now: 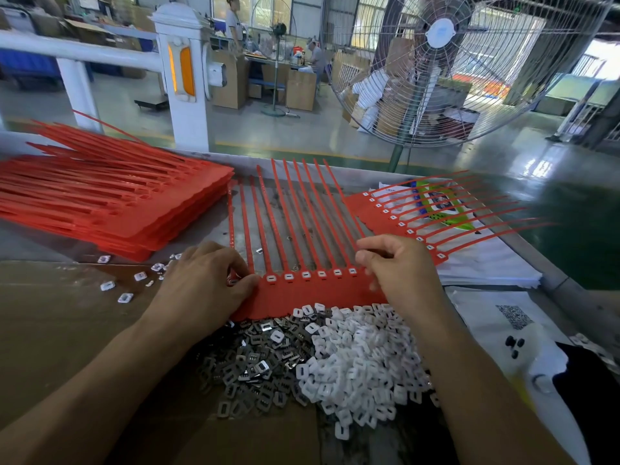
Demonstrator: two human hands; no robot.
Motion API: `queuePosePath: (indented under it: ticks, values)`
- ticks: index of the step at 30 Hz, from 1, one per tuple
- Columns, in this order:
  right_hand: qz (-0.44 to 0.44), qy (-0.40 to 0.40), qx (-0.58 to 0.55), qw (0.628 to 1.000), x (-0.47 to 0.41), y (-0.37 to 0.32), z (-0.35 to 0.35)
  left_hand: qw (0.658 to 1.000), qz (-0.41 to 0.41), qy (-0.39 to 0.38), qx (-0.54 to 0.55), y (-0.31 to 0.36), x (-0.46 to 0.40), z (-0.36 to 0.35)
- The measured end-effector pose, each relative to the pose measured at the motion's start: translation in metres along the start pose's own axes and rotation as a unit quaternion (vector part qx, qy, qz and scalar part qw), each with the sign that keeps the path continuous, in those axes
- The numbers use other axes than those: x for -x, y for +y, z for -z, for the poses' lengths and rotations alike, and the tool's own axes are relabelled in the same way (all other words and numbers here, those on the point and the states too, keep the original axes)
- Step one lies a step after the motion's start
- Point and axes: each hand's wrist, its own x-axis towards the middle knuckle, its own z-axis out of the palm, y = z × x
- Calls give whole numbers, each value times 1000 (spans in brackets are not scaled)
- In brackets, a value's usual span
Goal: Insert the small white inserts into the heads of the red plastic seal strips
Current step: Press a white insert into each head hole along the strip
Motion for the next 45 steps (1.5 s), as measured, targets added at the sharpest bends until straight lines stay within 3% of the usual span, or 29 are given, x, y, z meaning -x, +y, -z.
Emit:
queuePosePath:
  ticks: [9,20,35,45]
  values:
    - [-26,56,102,993,-13,12,5,1000,2,-6,-1,0,0,0]
    - [-65,27,153,986,-16,15,1,1000,3,-9,4,1,0,1]
    - [-50,31,199,978,-12,10,-2,1000,0,-6,3,-1,0,0]
    - [0,-35,361,932,-3,-6,4,1000,-1,0,0,-2,0,-2]
